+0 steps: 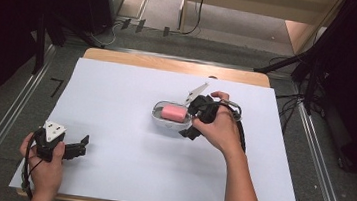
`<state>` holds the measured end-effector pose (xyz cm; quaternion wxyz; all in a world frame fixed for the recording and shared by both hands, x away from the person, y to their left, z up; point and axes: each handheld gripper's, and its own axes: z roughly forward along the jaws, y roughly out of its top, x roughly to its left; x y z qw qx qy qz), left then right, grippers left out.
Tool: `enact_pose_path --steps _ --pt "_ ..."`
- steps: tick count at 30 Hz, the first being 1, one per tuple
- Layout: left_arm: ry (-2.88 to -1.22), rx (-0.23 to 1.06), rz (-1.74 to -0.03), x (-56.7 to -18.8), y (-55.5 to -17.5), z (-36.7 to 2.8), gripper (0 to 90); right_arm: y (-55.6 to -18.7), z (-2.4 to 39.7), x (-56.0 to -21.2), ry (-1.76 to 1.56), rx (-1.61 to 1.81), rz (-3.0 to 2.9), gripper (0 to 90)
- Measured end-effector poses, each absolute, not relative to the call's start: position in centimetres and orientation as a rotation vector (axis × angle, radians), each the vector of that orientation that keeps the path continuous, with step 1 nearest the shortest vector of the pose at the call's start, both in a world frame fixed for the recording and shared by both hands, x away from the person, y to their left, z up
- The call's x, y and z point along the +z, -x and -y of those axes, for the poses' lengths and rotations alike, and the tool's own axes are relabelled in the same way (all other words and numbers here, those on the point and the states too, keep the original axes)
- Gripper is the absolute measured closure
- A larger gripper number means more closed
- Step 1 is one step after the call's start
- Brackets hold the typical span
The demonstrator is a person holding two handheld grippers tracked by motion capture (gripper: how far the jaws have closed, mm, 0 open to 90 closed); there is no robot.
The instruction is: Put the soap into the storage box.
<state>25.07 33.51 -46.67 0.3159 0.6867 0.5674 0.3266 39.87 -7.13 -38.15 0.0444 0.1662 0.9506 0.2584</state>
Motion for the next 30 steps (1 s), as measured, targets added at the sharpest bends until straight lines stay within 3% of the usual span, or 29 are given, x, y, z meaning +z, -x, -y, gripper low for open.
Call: enact_pose_path --steps 30 --pt "-1.818 0.869 -1.485 -46.7 -25.0 -33.5 0.0 -36.2 15.1 -41.7 -0.722 0.803 -2.833 0.0"
